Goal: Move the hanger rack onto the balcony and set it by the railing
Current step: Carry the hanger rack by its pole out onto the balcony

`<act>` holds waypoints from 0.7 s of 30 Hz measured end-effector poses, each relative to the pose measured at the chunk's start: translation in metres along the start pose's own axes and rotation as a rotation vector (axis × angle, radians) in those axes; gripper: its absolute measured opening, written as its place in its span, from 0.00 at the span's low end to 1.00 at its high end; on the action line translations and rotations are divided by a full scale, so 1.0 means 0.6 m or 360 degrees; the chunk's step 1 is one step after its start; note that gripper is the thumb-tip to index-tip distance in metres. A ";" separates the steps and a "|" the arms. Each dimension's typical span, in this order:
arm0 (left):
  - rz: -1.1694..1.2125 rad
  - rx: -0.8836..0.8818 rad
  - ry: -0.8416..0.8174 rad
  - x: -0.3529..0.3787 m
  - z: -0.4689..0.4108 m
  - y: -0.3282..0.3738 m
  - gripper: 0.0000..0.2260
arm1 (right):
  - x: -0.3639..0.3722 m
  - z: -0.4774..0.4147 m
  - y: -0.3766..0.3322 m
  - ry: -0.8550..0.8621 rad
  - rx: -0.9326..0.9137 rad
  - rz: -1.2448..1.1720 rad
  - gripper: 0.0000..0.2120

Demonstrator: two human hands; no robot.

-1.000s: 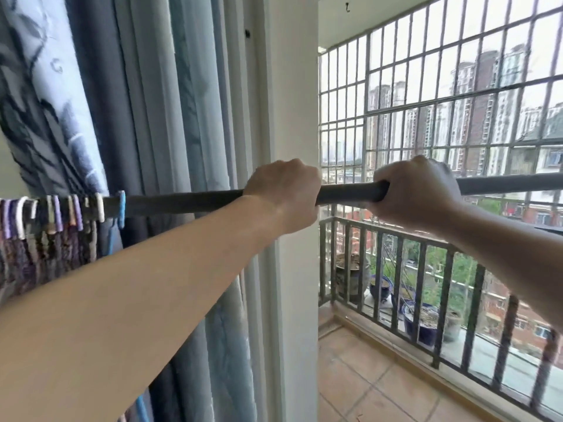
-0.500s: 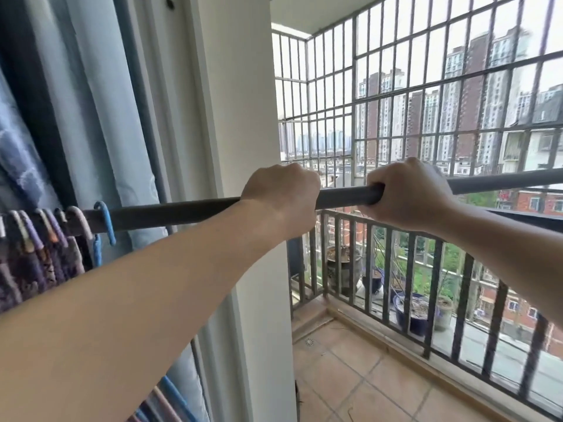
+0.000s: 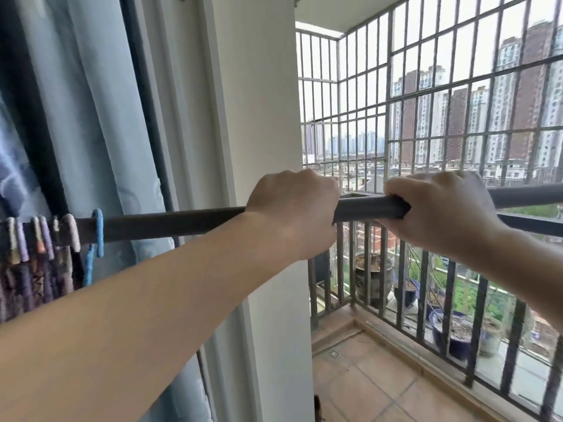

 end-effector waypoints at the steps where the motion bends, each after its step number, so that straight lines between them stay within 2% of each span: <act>1: 0.0000 -0.0014 -0.0010 0.000 -0.003 0.004 0.04 | 0.002 0.001 0.007 -0.0003 0.0016 -0.0009 0.12; 6: 0.0004 -0.0141 -0.0056 0.002 -0.021 0.024 0.05 | 0.010 -0.009 0.035 -0.0052 0.0000 0.0051 0.12; 10: -0.0041 -0.0223 -0.0088 0.007 -0.049 0.052 0.02 | 0.024 -0.012 0.078 -0.0058 -0.0029 0.0071 0.18; 21: -0.0088 -0.0220 -0.0087 0.025 -0.147 0.137 0.02 | 0.044 -0.018 0.202 -0.0160 0.0057 -0.0092 0.14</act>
Point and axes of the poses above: each hand's wrist, its own z-axis away from the middle knuckle, its own x-axis out of the palm, y = z × x, the point moved 2 cm from there along -z, towards the middle knuckle, and after that the axes turned 9 degrees about -y, right-handed, at the moved point
